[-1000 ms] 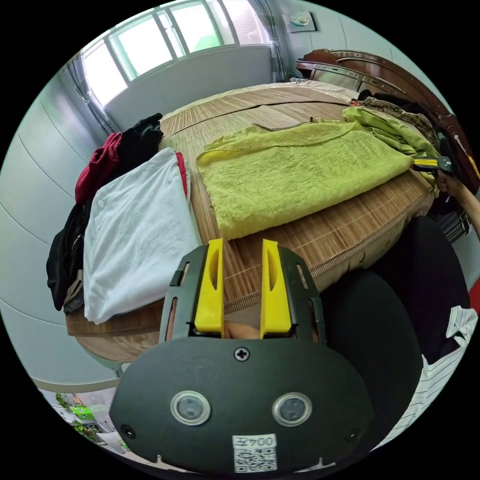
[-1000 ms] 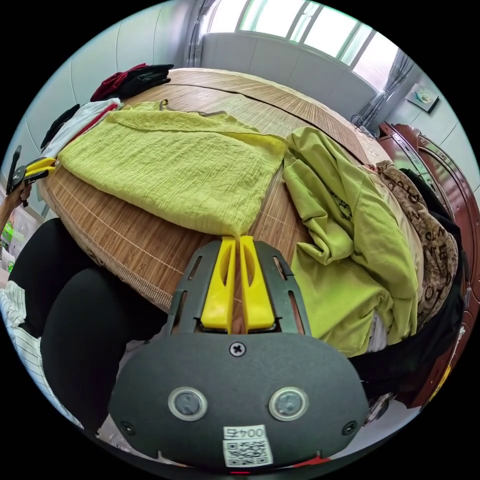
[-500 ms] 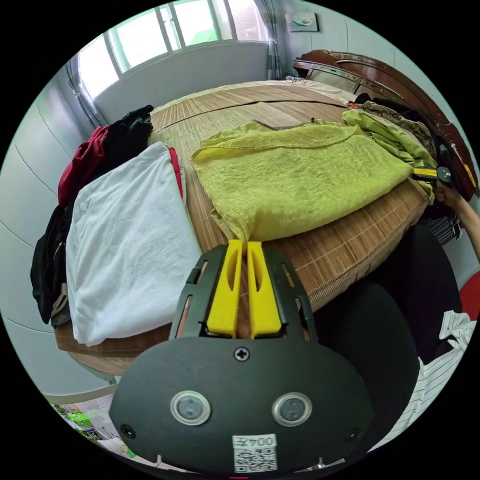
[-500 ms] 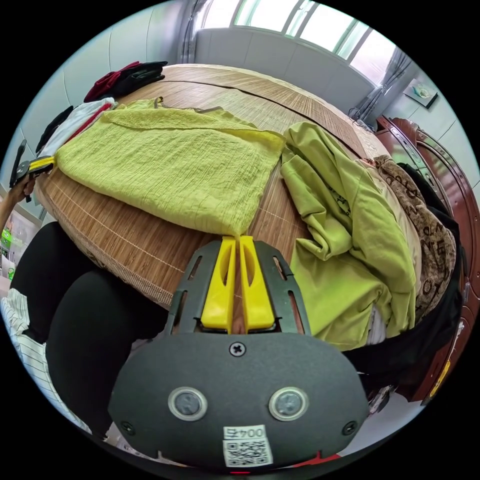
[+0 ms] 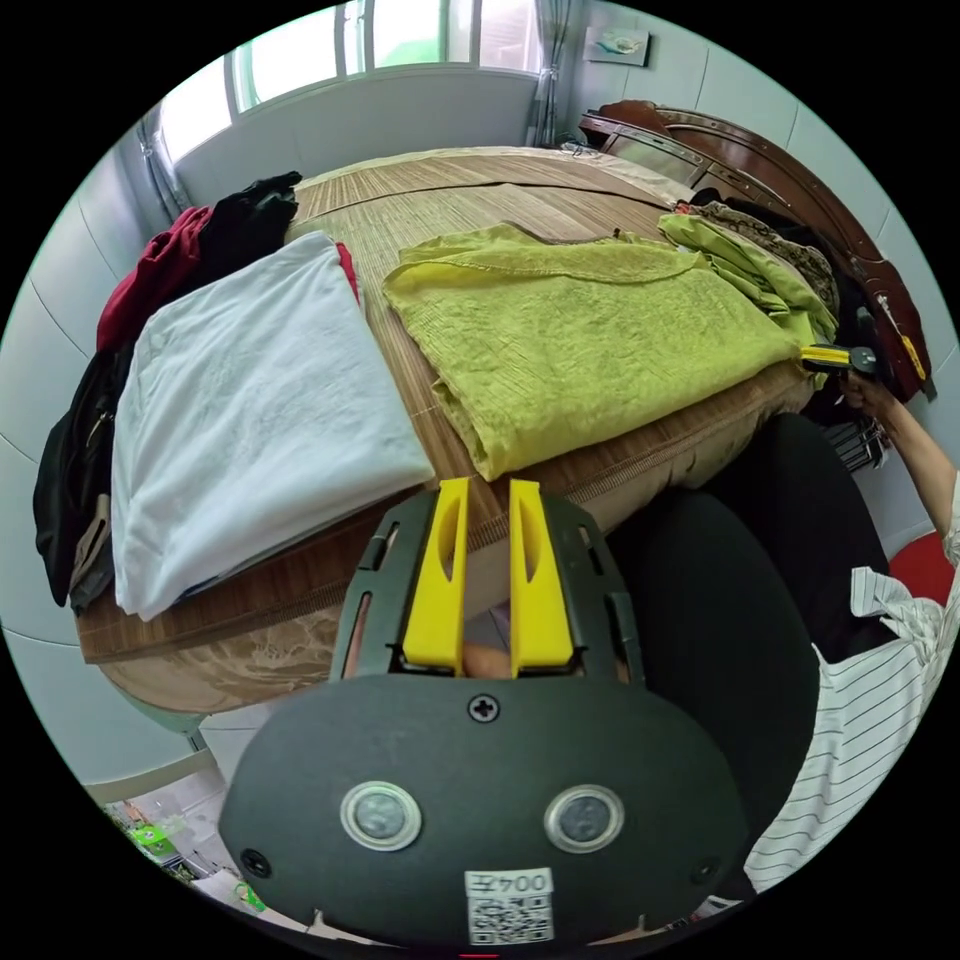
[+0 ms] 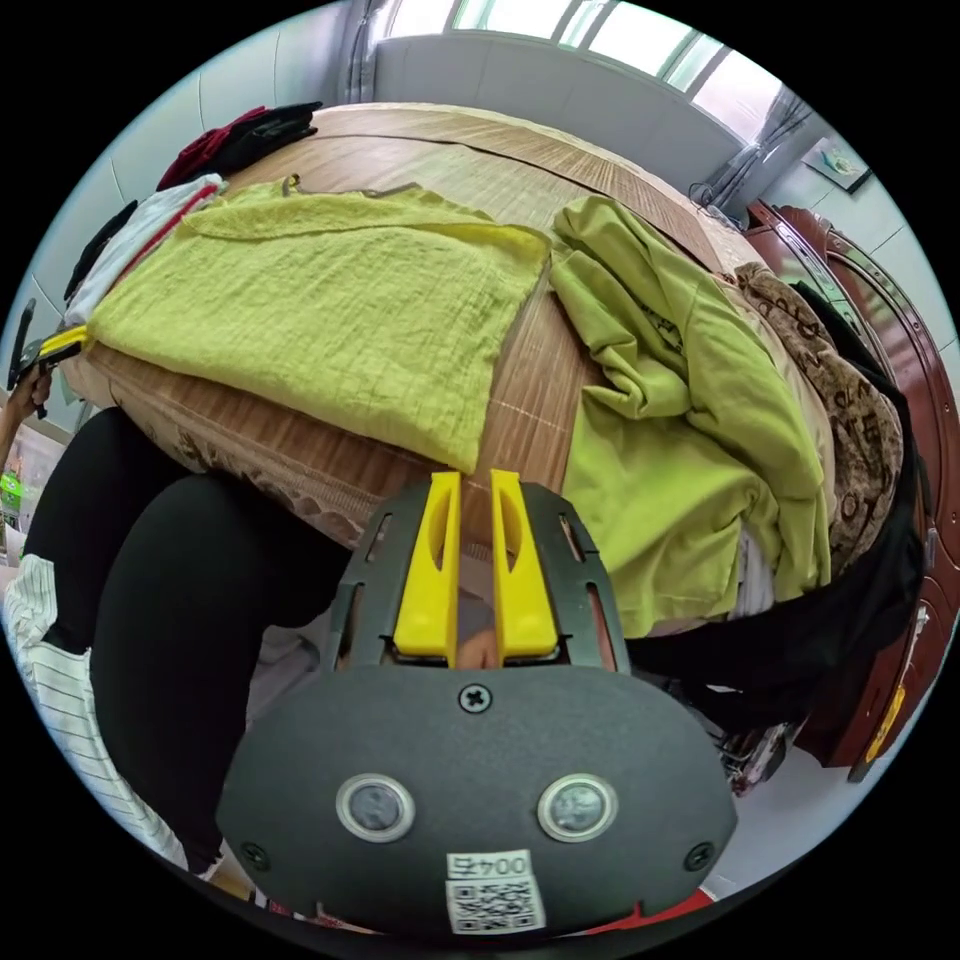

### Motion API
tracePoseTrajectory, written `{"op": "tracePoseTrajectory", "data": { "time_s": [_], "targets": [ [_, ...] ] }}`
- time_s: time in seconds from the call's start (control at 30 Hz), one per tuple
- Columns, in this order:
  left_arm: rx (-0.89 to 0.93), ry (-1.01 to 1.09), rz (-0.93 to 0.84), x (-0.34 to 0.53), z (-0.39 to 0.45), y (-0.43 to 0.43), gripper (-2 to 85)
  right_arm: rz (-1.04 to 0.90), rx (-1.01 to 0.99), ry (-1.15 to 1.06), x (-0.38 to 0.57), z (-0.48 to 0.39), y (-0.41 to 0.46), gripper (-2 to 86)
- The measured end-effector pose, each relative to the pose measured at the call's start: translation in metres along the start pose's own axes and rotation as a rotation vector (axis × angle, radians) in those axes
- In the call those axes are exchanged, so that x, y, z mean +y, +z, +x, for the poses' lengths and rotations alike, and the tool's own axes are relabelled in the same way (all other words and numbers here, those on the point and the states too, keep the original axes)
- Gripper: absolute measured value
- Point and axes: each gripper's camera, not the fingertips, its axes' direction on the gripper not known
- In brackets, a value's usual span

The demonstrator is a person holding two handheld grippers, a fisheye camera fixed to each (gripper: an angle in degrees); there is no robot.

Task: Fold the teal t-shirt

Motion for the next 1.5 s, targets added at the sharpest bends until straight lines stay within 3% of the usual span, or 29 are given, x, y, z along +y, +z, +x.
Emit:
{"op": "tracePoseTrajectory", "data": {
  "time_s": [0.2,0.33,0.53,0.63,0.77,1.07,1.33,1.5],
  "targets": [
    [-0.012,-0.031,0.059,0.014,-0.033,-0.054,5.0,0.048,-0.013,0.217,0.052,0.053,-0.035,3.9],
    [0.132,-0.253,0.250,0.017,-0.059,-0.095,2.2,0.240,-0.333,0.500,0.117,0.080,-0.082,0.8],
    [0.390,-0.511,0.290,-0.035,-0.067,-0.075,0.4,0.364,-0.651,0.717,0.205,0.051,-0.101,-0.6],
    [0.408,-0.464,0.281,-0.070,-0.056,-0.060,0.2,0.311,-0.773,0.737,0.224,0.042,-0.090,-0.7],
    [0.430,-0.445,0.257,-0.103,-0.069,-0.042,0.1,0.250,-0.744,0.682,0.224,0.042,-0.091,-0.7],
    [0.514,-0.550,0.281,-0.146,-0.177,-0.023,0.2,0.243,-0.954,0.669,0.146,0.055,-0.040,-0.5],
    [0.551,-0.730,0.279,-0.184,-0.259,0.019,0.1,0.172,-1.288,0.811,-0.023,0.068,0.048,6.0],
    [0.594,-0.702,0.235,-0.188,-0.281,0.047,0.1,0.075,-1.285,0.846,-0.114,0.075,0.100,8.5]
  ]
}}
